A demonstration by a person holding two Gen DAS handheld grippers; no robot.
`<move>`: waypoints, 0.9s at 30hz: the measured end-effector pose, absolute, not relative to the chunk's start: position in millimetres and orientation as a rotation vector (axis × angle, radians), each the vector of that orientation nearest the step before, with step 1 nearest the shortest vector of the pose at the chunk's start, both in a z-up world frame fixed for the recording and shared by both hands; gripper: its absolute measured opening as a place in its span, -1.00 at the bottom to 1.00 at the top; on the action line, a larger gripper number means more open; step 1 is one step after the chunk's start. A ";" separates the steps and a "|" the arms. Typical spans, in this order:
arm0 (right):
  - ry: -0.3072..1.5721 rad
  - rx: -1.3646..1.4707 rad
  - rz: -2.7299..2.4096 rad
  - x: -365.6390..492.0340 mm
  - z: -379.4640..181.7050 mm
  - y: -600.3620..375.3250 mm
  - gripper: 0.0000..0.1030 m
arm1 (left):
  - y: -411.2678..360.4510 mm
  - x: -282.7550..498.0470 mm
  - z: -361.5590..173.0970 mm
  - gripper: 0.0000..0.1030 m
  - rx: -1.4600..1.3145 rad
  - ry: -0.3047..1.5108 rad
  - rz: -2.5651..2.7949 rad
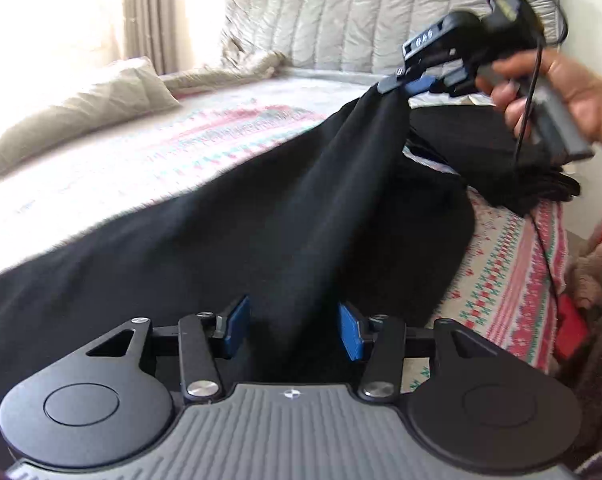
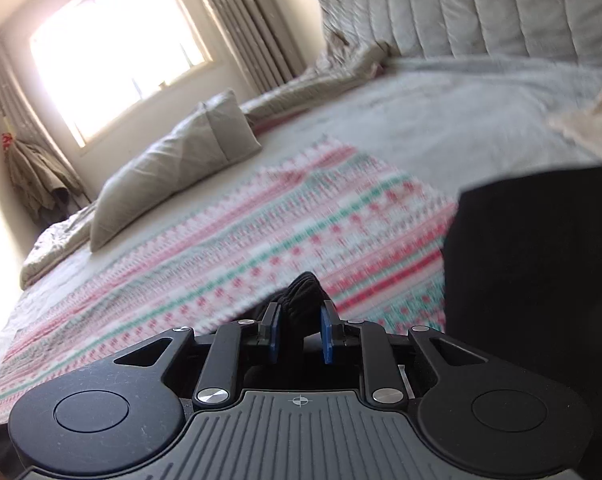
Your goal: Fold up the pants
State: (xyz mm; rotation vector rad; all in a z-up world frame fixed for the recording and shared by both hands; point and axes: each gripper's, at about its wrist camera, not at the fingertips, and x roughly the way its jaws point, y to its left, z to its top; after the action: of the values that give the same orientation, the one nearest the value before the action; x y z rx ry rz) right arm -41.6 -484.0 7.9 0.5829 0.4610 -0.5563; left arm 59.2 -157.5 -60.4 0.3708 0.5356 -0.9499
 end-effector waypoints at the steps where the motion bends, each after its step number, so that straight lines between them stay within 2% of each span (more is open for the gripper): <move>1: 0.454 0.570 -0.548 -39.6 16.4 -481.0 -0.62 | -156.8 58.6 -58.1 -0.24 0.387 0.509 -0.920; 2: 0.449 0.557 -0.537 -38.0 25.0 -478.3 -0.63 | -157.4 58.9 -56.5 -0.72 0.410 0.486 -0.880; 9: 0.439 0.537 -0.490 -55.0 53.8 -466.5 -0.63 | -136.9 58.0 -18.3 -0.72 0.377 0.404 -0.854; 21: 0.670 0.647 -0.592 -100.8 -50.1 -468.0 -0.65 | -142.6 30.1 -65.7 -0.73 0.532 0.481 -0.926; 27: 0.609 0.560 -0.609 -106.2 -26.6 -451.5 -0.68 | -130.9 21.0 -44.4 -0.73 0.492 0.443 -0.934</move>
State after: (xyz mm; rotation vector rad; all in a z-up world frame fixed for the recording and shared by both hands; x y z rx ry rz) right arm -106.2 -451.5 -26.6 0.5599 0.6094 -0.6085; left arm 21.0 -130.9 -44.4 0.4920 0.4432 -0.9339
